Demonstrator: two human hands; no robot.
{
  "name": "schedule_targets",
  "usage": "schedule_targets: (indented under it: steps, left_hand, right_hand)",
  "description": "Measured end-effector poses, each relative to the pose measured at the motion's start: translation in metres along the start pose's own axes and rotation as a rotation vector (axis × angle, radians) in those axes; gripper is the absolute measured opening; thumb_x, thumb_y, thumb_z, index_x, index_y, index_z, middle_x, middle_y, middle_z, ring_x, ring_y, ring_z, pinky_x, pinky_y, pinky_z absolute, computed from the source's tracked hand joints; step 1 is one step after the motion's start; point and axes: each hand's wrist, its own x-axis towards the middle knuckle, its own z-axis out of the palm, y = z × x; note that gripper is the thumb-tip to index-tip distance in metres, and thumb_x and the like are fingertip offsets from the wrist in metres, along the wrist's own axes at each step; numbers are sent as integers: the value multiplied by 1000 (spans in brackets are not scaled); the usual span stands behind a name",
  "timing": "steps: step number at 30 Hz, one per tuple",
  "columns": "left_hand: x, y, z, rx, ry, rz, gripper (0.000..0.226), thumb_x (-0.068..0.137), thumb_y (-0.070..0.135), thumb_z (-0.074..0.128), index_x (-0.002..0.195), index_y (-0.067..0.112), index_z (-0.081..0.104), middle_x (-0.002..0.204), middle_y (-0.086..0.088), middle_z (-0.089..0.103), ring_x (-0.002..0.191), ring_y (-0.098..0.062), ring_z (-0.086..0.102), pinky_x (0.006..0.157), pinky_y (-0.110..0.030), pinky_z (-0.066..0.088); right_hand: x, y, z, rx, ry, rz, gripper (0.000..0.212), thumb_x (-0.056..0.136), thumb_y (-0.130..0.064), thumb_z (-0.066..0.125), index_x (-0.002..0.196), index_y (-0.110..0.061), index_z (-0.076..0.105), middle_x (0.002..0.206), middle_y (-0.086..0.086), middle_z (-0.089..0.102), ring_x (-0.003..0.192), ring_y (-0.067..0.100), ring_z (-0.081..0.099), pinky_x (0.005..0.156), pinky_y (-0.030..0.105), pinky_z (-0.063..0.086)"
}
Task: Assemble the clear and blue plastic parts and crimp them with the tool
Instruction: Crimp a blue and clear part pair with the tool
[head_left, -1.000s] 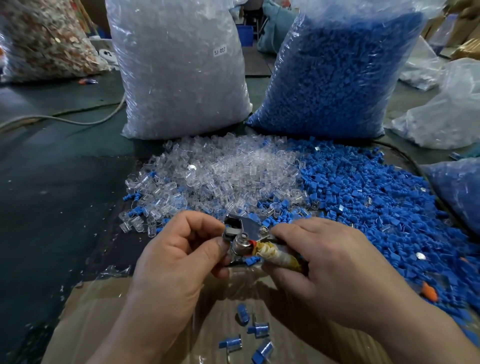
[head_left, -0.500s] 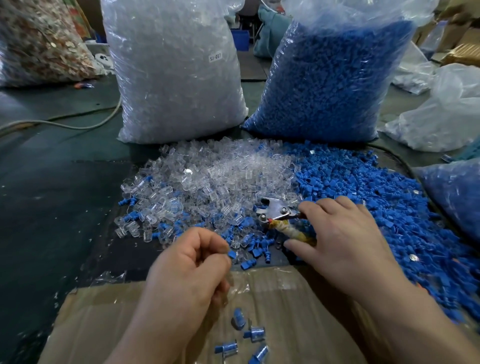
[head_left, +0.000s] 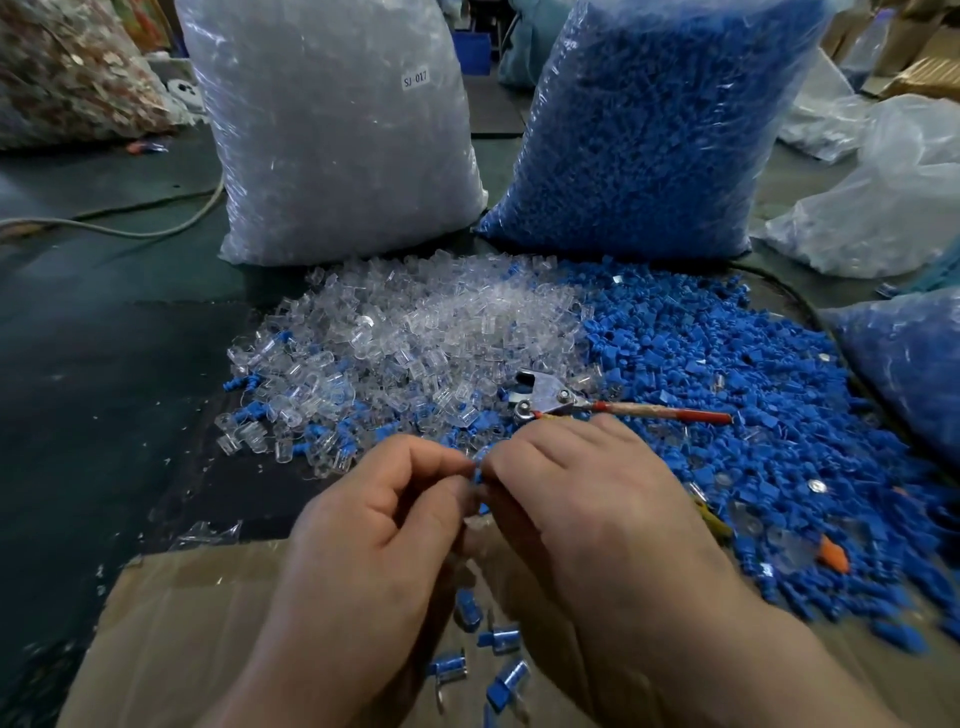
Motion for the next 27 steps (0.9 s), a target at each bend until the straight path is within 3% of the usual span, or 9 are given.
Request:
schedule_targets:
  steps: [5,8,10,13,15,16,18,22,27]
  left_hand:
    - [0,8,-5,-207,-59,-89,23,75,49,58,86,33,71,65,-5,70,51,-12,65,46,-18,50]
    - [4,6,-8,-169,-162,-141,44,71,63,55,74,20,64,53,-8,61,42,-16,53,39,-21,42]
    - [5,3,-10,-216,-189,-142,45,77,65,60,72,20,63,53,-6,57,43,-16,50,40,-21,39]
    - [5,0,-13,-195,-209,35,32,77,63,72,83,32,69,57,-2,61,49,-14,55,44,-24,45]
    - [3,1,-18,-163,-281,143,37,72,67,73,92,37,71,69,-3,69,55,-14,63,50,-25,51]
    - [3,4,-22,-151,-321,143,39,71,70,72,94,38,71,74,-5,71,58,-17,66,52,-28,54]
    - [4,4,-31,12,-312,154,38,68,69,73,93,40,71,80,0,73,62,-14,68,57,-29,57]
    - [13,0,-42,448,-191,185,17,73,39,72,88,44,65,82,24,67,76,2,63,65,-8,46]
    - [10,0,-32,691,-430,188,21,69,52,59,89,46,57,93,28,60,82,1,57,64,-19,43]
  right_hand:
    - [-5,1,0,39,26,4,13,85,-24,72,91,-17,64,85,-1,61,76,23,57,69,36,43]
    - [-4,-2,-3,107,26,-53,6,90,-16,61,93,-14,65,88,1,61,80,23,54,68,40,47]
    - [-4,-7,-5,207,-1,-14,18,97,-26,49,89,-16,62,85,-3,57,79,19,51,67,40,45]
    - [-5,-17,-11,695,-126,337,25,86,-46,47,73,-25,52,66,-12,51,62,6,47,55,31,40]
    - [-3,-17,-15,1244,-276,624,19,74,-35,51,59,-22,51,53,-8,46,49,10,40,45,25,32]
    - [-3,-14,-19,1304,-347,661,19,72,-30,50,55,-21,51,50,-5,45,47,12,38,43,24,30]
    - [-4,-6,-19,1058,-384,632,26,78,-30,53,56,-19,50,48,-6,45,46,12,39,44,26,31]
    - [-8,7,-7,190,-222,409,35,92,-55,44,76,-25,48,69,-8,55,63,7,52,62,36,47]
    - [-3,-2,13,-37,-264,218,36,91,-65,39,103,-32,42,85,-7,38,82,23,58,52,34,27]
